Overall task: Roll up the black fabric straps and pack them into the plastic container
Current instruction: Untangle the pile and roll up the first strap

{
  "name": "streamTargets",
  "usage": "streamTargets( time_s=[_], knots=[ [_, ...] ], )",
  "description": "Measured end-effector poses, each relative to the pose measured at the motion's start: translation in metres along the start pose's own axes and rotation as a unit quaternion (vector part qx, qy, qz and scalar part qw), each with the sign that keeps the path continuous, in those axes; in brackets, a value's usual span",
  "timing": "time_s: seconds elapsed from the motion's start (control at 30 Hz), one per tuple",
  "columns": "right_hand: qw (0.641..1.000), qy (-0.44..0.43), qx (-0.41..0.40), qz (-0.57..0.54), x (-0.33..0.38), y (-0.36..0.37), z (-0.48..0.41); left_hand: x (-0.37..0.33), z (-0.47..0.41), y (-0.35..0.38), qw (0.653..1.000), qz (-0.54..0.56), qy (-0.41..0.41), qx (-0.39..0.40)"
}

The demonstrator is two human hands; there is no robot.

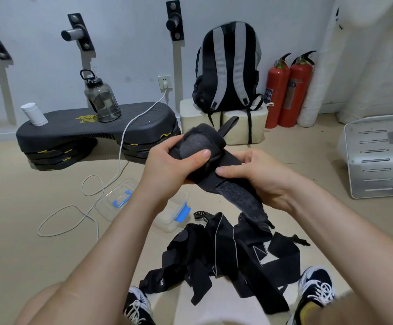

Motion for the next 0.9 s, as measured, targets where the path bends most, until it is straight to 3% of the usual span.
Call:
streamTargets(
  time_s=[0.13,0.3,0.67,0.9],
  knots=[
    [0.998,0.014,-0.017,0.059,-0.002,-0.002,0.001,0.002,-0.001,-0.001,0.999,-0.038,0.022,-0.014],
    [0.994,0.011,-0.082,0.071,-0.001,-0.003,0.001,-0.004,-0.002,-0.004,0.978,-0.163,0.122,-0.050],
    [0.991,-0.005,-0.126,0.053,0.002,0.002,0.000,-0.006,0.011,0.018,0.881,-0.360,0.308,-0.016],
    [0.994,-0.002,-0.104,0.024,0.007,-0.005,0.006,-0.002,0.009,0.025,0.910,-0.294,0.277,0.094]
  ],
)
Point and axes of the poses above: each hand's wrist, its own z-axis away from the middle knuckle, its own y-axis out of the palm, x = y × z, the point moved 6 cm from there along -z, towards the middle knuckle, and after that the axes turned 12 degrees about z, right-handed, at the moved point
